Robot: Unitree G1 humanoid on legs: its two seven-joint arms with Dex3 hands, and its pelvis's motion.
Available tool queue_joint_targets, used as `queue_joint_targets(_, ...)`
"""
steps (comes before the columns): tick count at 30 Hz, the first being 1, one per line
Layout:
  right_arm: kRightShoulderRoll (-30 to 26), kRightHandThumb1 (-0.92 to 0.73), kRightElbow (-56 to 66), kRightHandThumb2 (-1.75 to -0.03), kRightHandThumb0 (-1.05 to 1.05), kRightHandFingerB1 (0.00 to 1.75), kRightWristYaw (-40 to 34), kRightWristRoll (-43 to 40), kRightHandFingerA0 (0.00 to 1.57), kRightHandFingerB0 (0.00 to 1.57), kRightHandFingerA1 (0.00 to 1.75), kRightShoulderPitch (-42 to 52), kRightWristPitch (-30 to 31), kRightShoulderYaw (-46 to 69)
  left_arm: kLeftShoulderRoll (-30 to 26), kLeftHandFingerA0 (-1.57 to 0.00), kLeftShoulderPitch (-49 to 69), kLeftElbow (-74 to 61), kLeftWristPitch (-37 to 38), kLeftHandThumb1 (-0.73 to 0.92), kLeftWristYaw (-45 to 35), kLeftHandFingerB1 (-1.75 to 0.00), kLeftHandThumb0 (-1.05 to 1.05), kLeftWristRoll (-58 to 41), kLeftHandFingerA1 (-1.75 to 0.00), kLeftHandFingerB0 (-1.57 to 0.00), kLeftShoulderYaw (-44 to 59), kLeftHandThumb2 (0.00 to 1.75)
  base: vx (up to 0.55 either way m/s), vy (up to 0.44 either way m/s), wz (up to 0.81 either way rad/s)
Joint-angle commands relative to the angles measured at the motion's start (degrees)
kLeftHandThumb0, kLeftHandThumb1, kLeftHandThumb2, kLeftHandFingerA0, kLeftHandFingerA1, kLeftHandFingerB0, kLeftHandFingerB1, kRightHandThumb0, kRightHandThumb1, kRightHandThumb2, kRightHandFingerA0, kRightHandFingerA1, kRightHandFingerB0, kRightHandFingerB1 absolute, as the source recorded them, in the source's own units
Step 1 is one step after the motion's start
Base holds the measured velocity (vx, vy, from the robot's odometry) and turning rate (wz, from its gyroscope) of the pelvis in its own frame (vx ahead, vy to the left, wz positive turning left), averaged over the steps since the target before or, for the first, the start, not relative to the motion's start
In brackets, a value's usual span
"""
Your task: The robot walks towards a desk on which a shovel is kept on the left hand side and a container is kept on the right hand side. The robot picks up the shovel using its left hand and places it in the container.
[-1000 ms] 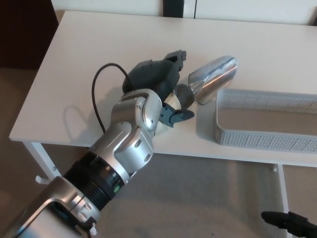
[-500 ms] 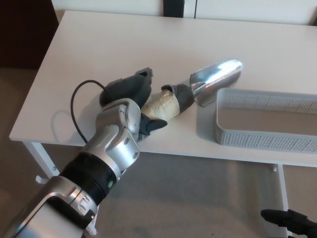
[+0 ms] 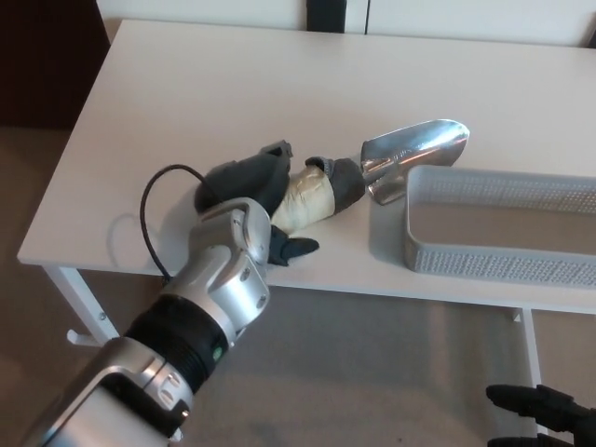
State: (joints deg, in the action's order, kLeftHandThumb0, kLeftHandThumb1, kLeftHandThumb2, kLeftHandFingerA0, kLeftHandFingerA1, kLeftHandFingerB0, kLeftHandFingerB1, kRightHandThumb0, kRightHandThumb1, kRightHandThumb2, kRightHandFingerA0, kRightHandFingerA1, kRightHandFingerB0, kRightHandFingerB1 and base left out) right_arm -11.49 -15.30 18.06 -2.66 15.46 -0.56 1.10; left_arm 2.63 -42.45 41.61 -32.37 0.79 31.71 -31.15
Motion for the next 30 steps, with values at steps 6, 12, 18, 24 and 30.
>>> queue_joint_targets(6, -0.4, -0.48, 1.39, -0.63, -0.28, 0.45, -0.43, -0.1, 0.52, 0.43, 0.48, -0.8, 1.82, 0.22, 1.55, -0.06, -1.45, 3.36, 2.68, 0.38, 0.49, -0.22, -0.62, -0.08, -0.44, 0.0, 0.33, 0.82, 0.0, 0.0, 0.0)
queue_joint_targets(12, -0.65, -0.48, 1.31, -0.64, -0.29, 0.46, 0.01, -0.02, 0.53, 0.45, 0.49, -0.71, 0.51, 0.16, -0.81, -0.85, -0.09, 2.89, 6.91, 0.67, -3.03, -0.42, -0.23, -0.47, -1.12, -0.41, -0.49, 0.6, 0.0, 0.0, 0.0)
queue_joint_targets(18, -1.08, -0.53, 1.25, -0.56, -0.23, 0.4, -0.27, 0.62, 0.56, 0.46, 0.44, -1.73, 0.92, 0.04, -1.47, -0.7, 1.23, 2.21, 8.5, 0.58, 0.51, -0.53, -0.29, -1.33, -1.32, -0.7, 2.49, 0.58, 0.0, 0.0, 0.0)
queue_joint_targets(24, -1.41, -0.54, 1.86, -0.56, -0.24, 0.41, -0.03, 0.84, 0.55, 0.47, 0.43, -1.34, 1.08, -0.19, 0.17, -0.75, -0.94, 5.09, 5.18, 0.67, 3.11, -0.46, -0.31, -2.69, -0.55, -0.53, 7.22, 0.59, 0.0, 0.0, 0.0)
queue_joint_targets(30, -1.41, -0.54, 1.4, -0.56, -0.25, 0.41, -0.01, 0.95, 0.53, 0.47, 0.43, -1.27, 0.52, -0.46, -2.07, -0.73, 3.4, 0.26, 11.43, 0.78, 6.14, -0.57, -0.27, -2.4, -1.46, -0.58, 9.5, 0.66, 0.0, 0.0, 0.0)
